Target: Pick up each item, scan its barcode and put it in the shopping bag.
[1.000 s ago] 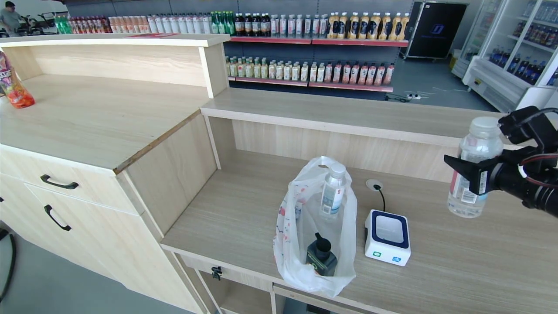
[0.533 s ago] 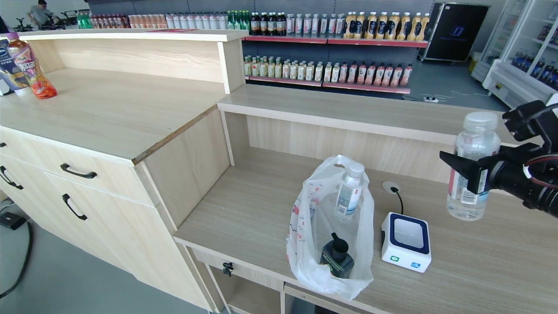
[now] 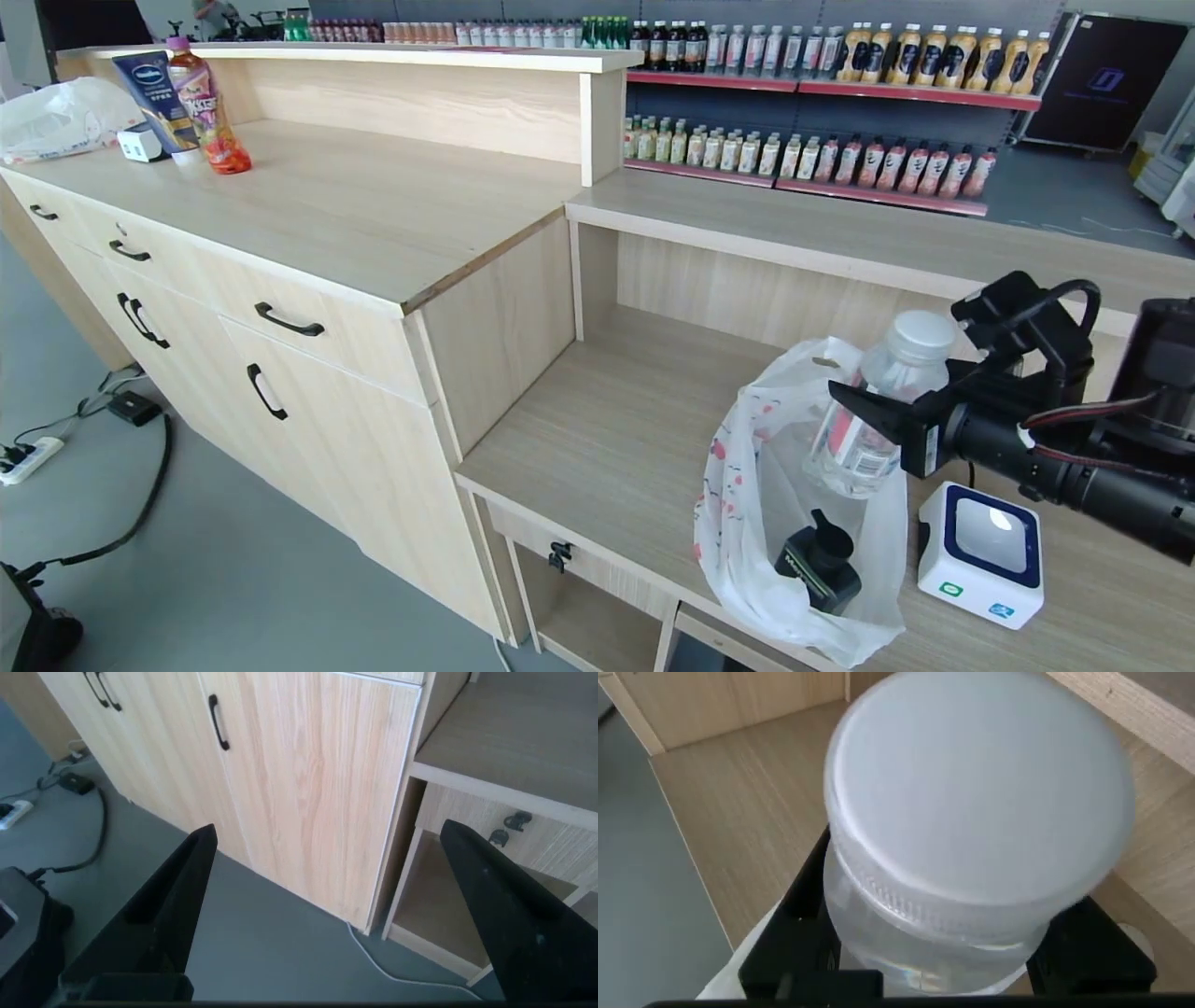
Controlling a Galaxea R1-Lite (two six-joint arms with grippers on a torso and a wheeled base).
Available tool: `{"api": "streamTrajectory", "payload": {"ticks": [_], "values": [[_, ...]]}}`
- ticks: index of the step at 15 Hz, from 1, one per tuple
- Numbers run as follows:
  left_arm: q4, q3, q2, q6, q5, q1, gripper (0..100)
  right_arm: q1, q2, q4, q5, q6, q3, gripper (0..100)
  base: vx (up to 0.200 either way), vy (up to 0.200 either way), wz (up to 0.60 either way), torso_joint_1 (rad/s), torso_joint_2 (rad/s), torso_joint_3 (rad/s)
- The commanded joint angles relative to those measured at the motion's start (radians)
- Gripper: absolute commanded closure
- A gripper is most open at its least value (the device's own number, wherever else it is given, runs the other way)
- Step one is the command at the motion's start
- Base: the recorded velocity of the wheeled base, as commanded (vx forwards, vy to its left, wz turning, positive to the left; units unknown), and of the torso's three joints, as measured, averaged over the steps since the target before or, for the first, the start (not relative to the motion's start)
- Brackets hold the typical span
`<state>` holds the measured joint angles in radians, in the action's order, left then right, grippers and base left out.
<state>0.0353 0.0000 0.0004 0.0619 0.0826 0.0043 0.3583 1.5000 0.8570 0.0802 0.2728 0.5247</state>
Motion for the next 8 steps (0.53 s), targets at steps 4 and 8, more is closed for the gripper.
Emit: {"api": "streamTrajectory", "payload": {"ticks": [4, 8], "values": [[0.000, 0.000, 0.000, -0.001, 0.000, 0.000, 0, 0.018, 0.233, 0.212, 0.001, -0.056, -0.005, 100, 0.000, 0.000, 0.00, 0.000, 0.00, 0.000], [0.000, 0.000, 0.000, -0.001, 0.000, 0.000, 0, -0.010, 0.333, 0.281, 0.001, -0.056, -0.005, 100, 0.000, 0.000, 0.00, 0.000, 0.00, 0.000]]}}
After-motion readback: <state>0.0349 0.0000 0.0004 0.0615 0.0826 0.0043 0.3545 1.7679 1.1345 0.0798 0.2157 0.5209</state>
